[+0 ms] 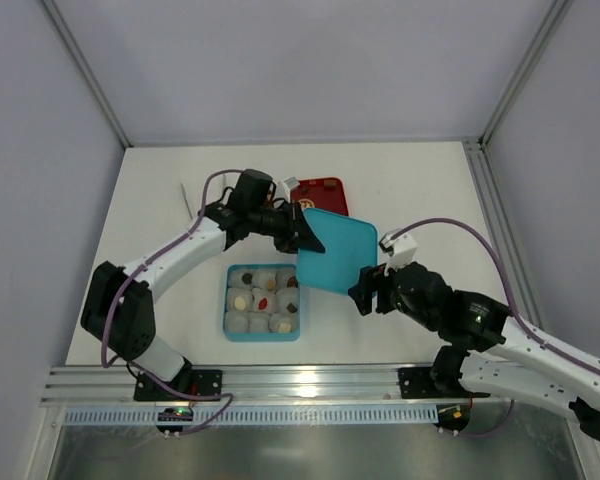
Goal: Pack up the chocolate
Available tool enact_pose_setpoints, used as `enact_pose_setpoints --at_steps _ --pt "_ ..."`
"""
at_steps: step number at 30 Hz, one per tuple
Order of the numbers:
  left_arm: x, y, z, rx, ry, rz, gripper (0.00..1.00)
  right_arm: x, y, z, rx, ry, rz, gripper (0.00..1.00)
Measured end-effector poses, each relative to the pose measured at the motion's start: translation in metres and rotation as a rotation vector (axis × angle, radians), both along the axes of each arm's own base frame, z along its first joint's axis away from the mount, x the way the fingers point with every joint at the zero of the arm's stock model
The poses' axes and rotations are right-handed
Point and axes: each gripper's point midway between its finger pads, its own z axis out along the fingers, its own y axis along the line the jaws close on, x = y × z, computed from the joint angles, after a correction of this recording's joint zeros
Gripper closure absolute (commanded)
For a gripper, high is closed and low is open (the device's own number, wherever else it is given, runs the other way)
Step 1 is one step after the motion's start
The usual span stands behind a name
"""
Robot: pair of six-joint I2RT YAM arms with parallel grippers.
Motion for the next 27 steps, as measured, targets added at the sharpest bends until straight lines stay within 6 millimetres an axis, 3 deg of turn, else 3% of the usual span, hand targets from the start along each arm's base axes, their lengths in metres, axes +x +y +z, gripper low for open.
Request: enact_pose_setpoints --at_steps 3,7,10,13,17,24,27 --pt "-0.005 0.009 0.009 -0.005 0.017 0.017 1.0 -0.016 0.016 0.011 -0.048 -0.08 0.074 0.28" --pt "-0.011 0.018 0.007 0.006 0.067 0.034 1.0 -0.035 0.039 0.03 -0.143 -0.201 0.145 0.28" --pt "-0.013 0.022 0.001 0.024 0.105 0.047 1.0 -0.039 0.056 0.04 -0.251 -0.283 0.157 0.28" --pt "-0.015 0.025 0.0 0.033 0.131 0.058 1.0 -0.037 0.071 0.037 -0.412 -0.359 0.157 0.28" --pt "-0.018 0.028 0.006 0.029 0.129 0.061 1.0 -0.033 0.072 0.028 -0.576 -0.431 0.179 0.28" --pt "-0.019 0.032 0.013 0.019 0.127 0.068 1.0 -0.031 0.071 0.04 -0.671 -0.536 0.206 0.28" --pt "-0.02 0.033 0.011 0.025 0.137 0.07 1.0 -0.03 0.076 0.036 -0.736 -0.571 0.22 0.28"
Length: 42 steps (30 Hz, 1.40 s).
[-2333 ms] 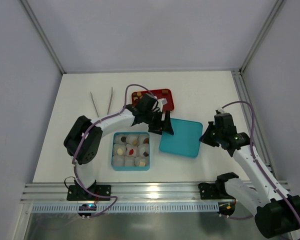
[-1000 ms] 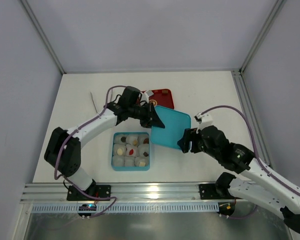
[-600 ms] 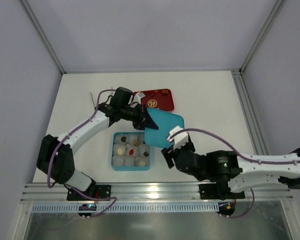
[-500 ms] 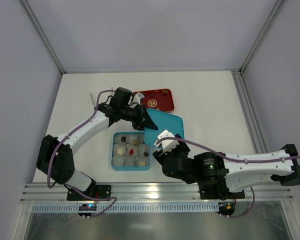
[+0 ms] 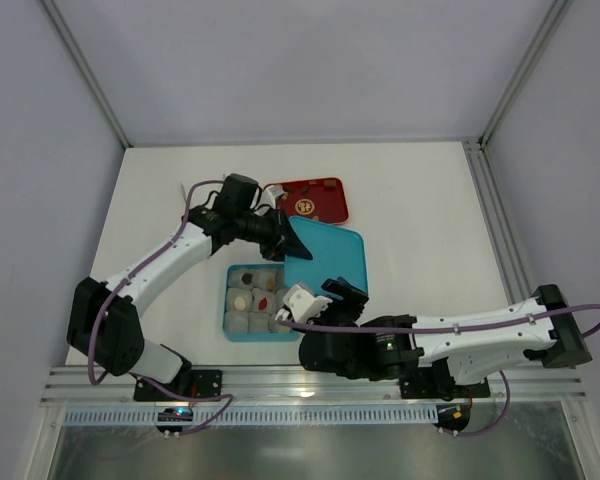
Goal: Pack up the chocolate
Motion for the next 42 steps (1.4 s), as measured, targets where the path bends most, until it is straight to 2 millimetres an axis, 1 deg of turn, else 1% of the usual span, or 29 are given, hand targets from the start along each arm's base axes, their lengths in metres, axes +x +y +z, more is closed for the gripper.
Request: enact_pose_setpoints --at_steps 3,6,16,21,24,25,28,29,31,32,33,34,35,36,37,39,40,42 --pt "-0.001 0.0 0.0 -0.001 0.002 -0.002 1.0 0.001 0.008 -0.011 -0.09 -0.035 0.009 0.32" --pt "-0.002 0.001 0.003 -0.005 -0.001 -0.004 1.0 0.003 0.015 -0.016 -0.154 -0.067 0.022 0.35" --pt "-0.012 0.005 0.018 -0.029 -0.018 -0.016 1.0 0.01 0.021 -0.012 -0.233 -0.17 0.055 0.42" --pt "-0.015 0.006 0.02 -0.03 -0.017 -0.018 1.0 0.012 0.023 -0.007 -0.257 -0.202 0.062 0.44" --pt "-0.017 0.007 0.019 -0.028 -0.014 -0.018 1.0 0.015 0.024 -0.005 -0.274 -0.219 0.065 0.48" --pt "-0.018 0.008 0.019 -0.027 -0.012 -0.018 1.0 0.017 0.024 -0.004 -0.279 -0.223 0.065 0.55" --pt "-0.022 0.01 0.02 -0.028 -0.011 -0.02 1.0 0.02 0.024 -0.004 -0.305 -0.235 0.068 0.63" --pt "-0.022 0.01 0.021 -0.03 -0.013 -0.02 1.0 0.021 0.023 -0.004 -0.312 -0.238 0.068 0.7" --pt "-0.023 0.01 0.023 -0.032 -0.018 -0.02 0.99 0.022 0.024 -0.003 -0.323 -0.245 0.071 0.73" --pt "-0.023 0.01 0.024 -0.034 -0.019 -0.021 0.98 0.022 0.024 -0.003 -0.327 -0.248 0.072 0.83" --pt "-0.024 0.011 0.024 -0.034 -0.021 -0.021 0.95 0.022 0.024 -0.003 -0.336 -0.252 0.075 0.88" --pt "-0.024 0.011 0.024 -0.031 -0.019 -0.02 0.85 0.023 0.024 -0.003 -0.341 -0.259 0.069 0.93" --pt "-0.024 0.011 0.023 -0.028 -0.015 -0.02 0.83 0.023 0.024 -0.003 -0.347 -0.265 0.065 0.96" --pt "-0.024 0.012 0.023 -0.027 -0.013 -0.019 0.81 0.023 0.024 -0.002 -0.344 -0.267 0.061 0.96" --pt "-0.024 0.012 0.022 -0.026 -0.012 -0.018 0.75 0.023 0.025 -0.001 -0.342 -0.269 0.06 0.96" --pt "-0.024 0.013 0.023 -0.027 -0.018 -0.021 0.67 0.023 0.026 -0.001 -0.338 -0.271 0.061 0.96" --pt "-0.024 0.013 0.023 -0.028 -0.019 -0.023 0.57 0.023 0.026 -0.001 -0.339 -0.272 0.062 0.96" --pt "-0.025 0.013 0.024 -0.029 -0.028 -0.029 0.46 0.023 0.027 -0.001 -0.341 -0.275 0.064 0.96"
